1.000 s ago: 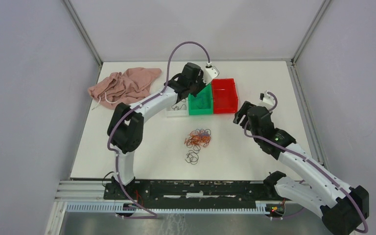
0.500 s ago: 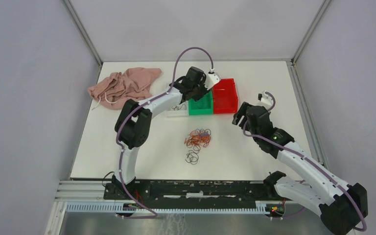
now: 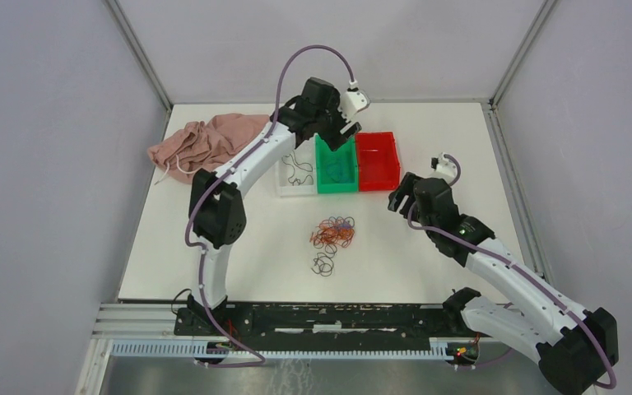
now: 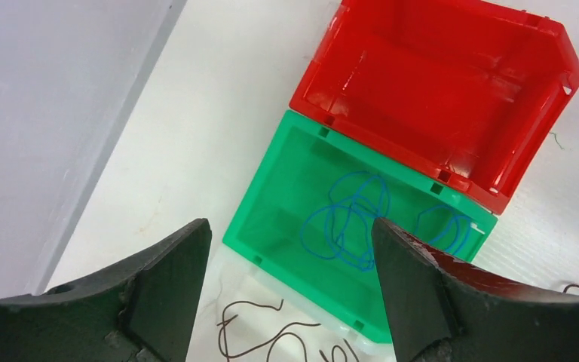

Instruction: Untangle the cables

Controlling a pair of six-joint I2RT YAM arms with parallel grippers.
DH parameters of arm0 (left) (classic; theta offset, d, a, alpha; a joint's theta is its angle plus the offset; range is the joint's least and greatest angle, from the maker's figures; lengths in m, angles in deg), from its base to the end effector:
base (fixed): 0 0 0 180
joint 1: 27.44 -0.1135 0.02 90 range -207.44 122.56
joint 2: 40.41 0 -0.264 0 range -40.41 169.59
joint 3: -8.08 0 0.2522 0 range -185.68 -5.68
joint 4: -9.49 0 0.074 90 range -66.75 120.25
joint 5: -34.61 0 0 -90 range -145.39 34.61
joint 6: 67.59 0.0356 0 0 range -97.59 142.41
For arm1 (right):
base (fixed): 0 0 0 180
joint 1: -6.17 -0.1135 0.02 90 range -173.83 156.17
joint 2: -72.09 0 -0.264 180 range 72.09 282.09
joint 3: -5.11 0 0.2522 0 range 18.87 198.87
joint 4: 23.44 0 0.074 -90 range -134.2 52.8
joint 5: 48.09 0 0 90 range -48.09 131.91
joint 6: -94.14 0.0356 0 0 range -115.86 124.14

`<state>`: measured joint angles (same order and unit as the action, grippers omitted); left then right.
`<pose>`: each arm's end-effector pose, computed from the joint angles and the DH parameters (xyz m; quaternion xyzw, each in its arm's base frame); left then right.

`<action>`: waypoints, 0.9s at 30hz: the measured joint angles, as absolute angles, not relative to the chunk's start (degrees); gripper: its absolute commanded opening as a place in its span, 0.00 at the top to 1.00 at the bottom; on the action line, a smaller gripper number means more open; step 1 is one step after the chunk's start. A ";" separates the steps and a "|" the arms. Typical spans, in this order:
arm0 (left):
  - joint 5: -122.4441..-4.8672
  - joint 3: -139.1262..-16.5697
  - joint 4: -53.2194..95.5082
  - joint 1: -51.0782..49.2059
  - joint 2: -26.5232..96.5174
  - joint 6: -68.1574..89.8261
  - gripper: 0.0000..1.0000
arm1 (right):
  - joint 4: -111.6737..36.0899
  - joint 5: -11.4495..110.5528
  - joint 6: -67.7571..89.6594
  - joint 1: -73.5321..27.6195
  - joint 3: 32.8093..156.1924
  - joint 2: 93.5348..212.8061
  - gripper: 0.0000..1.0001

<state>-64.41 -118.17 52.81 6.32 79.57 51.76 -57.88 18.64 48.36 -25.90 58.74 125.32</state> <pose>0.4040 -0.2768 0.3040 0.4969 0.7421 -0.0874 0.4414 0.1791 0.0956 0.2670 0.1856 0.8501 0.1438 0.4714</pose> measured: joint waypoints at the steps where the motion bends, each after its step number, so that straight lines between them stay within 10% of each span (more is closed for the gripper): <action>1: -65.09 -118.73 53.22 6.15 79.42 51.76 0.17 | -57.88 19.04 48.45 -25.90 58.74 125.37 0.26; 27: -80.10 -95.41 68.63 7.31 58.90 56.74 0.18 | -46.43 43.89 49.33 -25.90 59.05 148.56 0.40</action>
<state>-80.10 -95.41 68.63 7.31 58.90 56.74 -46.43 43.89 49.33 -25.90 59.05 148.56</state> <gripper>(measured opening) 0.819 0.624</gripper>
